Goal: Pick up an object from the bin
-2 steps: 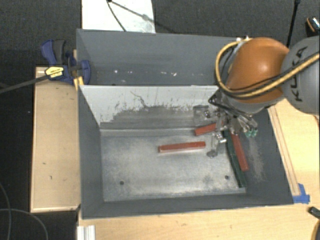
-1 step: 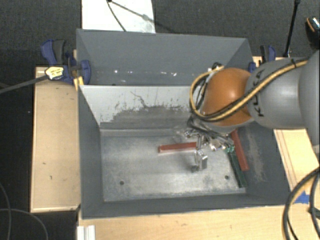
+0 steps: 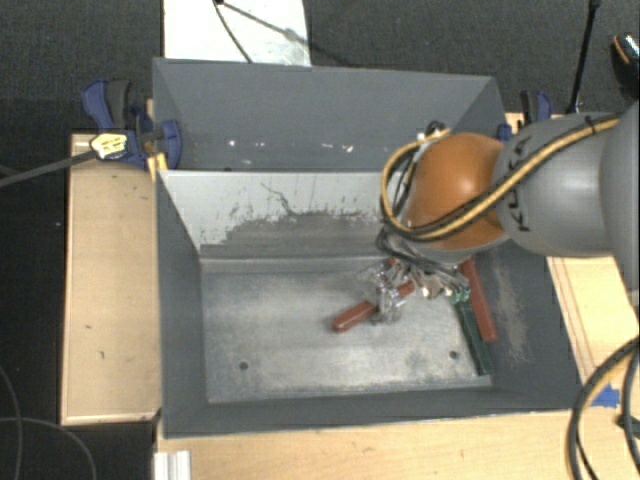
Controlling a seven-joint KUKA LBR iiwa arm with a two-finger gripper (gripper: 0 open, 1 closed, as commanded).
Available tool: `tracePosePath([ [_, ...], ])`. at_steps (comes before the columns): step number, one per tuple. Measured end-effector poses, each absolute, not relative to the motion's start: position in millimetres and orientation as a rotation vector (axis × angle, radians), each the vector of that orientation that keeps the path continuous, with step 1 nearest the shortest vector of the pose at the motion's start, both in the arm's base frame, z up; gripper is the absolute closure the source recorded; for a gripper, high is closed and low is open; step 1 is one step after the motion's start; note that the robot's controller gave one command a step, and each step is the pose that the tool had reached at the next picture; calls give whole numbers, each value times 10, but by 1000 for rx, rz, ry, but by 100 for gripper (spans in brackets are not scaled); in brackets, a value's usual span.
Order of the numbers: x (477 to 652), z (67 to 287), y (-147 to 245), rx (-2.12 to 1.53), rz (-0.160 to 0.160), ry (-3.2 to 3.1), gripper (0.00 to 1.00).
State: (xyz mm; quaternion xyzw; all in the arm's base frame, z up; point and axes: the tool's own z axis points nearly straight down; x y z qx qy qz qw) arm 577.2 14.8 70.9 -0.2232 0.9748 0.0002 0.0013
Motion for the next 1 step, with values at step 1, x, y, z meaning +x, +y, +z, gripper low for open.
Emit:
tracePosePath([
  [1, 5488, 2095, -201, -906, -6, 2999, 100],
])
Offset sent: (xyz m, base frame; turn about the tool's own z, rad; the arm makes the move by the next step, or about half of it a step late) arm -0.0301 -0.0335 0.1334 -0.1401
